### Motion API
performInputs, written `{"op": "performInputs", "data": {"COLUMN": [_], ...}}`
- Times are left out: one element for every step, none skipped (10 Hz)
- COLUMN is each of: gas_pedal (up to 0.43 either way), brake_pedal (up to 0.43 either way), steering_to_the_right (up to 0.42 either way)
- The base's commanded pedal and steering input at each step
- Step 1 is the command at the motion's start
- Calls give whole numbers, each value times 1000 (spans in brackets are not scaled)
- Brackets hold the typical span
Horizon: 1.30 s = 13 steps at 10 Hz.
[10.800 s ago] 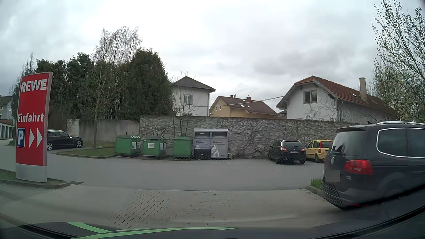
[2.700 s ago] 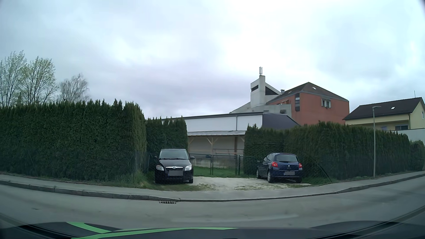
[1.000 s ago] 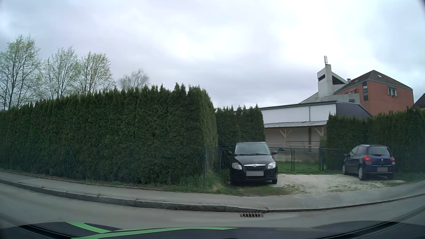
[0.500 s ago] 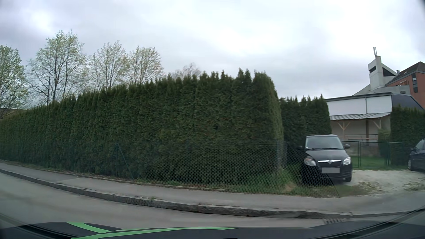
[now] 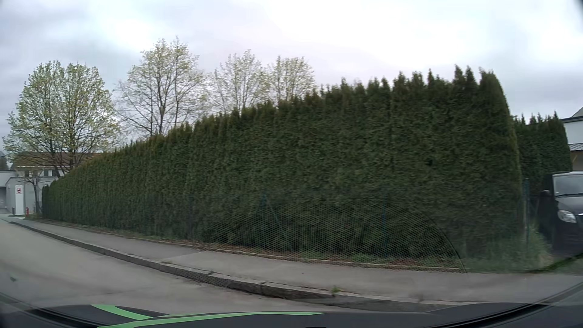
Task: Follow the waypoints while adhering to traffic rules and regulations
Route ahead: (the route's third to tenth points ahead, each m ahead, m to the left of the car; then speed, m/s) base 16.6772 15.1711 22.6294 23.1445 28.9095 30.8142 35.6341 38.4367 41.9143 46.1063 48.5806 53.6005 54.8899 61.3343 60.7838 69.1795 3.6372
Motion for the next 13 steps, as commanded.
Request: {"op": "performInputs", "data": {"gas_pedal": [248,248,248,248,248,248,248,260,268,268,268,268,268], "brake_pedal": [0,0,0,0,0,0,0,0,0,0,0,0,0], "steering_to_the_right": [-655,-644,-633,-626,-611,-591,-554,-512,-471,-422,-380,-351,-304]}}
